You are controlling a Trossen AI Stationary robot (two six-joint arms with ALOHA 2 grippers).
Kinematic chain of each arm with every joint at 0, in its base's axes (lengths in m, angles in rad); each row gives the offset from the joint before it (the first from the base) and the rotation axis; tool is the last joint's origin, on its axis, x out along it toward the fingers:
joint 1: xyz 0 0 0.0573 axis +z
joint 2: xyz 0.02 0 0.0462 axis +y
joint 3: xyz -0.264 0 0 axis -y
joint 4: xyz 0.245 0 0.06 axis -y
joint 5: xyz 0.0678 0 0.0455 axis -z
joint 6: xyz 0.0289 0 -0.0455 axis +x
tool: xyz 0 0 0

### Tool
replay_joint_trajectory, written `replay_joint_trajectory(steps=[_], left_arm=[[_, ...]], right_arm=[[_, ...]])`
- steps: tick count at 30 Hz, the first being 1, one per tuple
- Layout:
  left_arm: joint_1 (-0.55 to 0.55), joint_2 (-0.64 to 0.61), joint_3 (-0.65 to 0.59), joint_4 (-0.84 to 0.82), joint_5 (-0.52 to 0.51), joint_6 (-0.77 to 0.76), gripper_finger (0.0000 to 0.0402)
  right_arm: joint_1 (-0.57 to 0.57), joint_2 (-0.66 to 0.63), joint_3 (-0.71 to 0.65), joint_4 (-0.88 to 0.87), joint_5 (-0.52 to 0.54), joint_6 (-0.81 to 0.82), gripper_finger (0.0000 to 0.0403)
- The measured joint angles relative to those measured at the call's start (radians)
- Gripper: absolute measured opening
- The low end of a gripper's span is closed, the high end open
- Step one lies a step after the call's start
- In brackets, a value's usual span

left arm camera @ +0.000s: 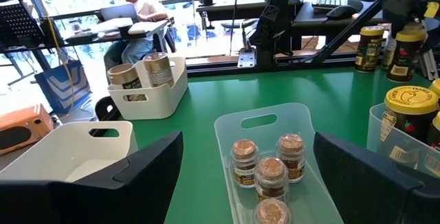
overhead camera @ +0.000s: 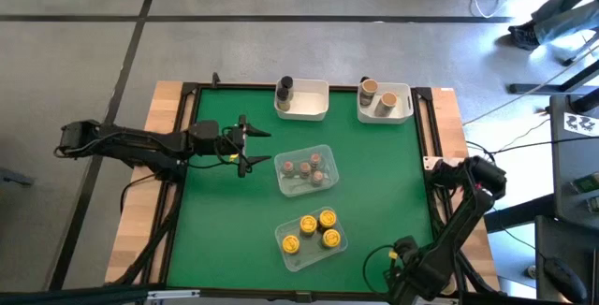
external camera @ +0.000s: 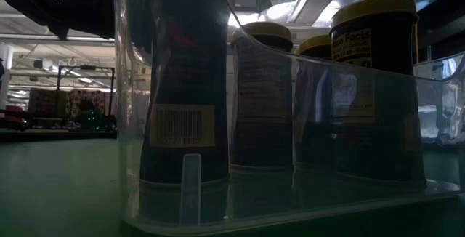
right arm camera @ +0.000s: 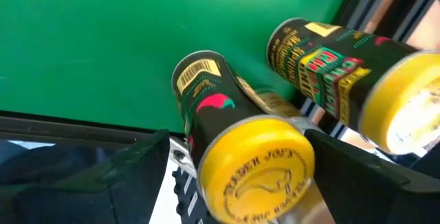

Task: Sort spices by type
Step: Put the bottom yellow seasoning bottle into the bottom transparent bin

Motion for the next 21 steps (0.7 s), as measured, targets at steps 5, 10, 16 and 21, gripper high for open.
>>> replay_joint_trajectory(steps=[5,10,16,21], left_arm=[[0.000,0.000,0.000,0.001,0.000,-0.002,0.0314],[0.000,0.000,0.000,0.002,0.000,-0.003,0.0314],[0.000,0.000,0.000,0.002,0.000,-0.003,0.0314],[0.000,0.000,0.000,0.001,0.000,-0.003,0.0314]], right_arm=[[0.000,0.022,0.000,0.030,-0.002,-0.028,0.0333],[0.000,0.023,0.000,0.032,-0.005,-0.029,0.0331],[0.000,0.023,0.000,0.033,-0.001,-0.030,0.0279],[0.000,0.020,0.003,0.033,0.027,-0.031,0.0231]])
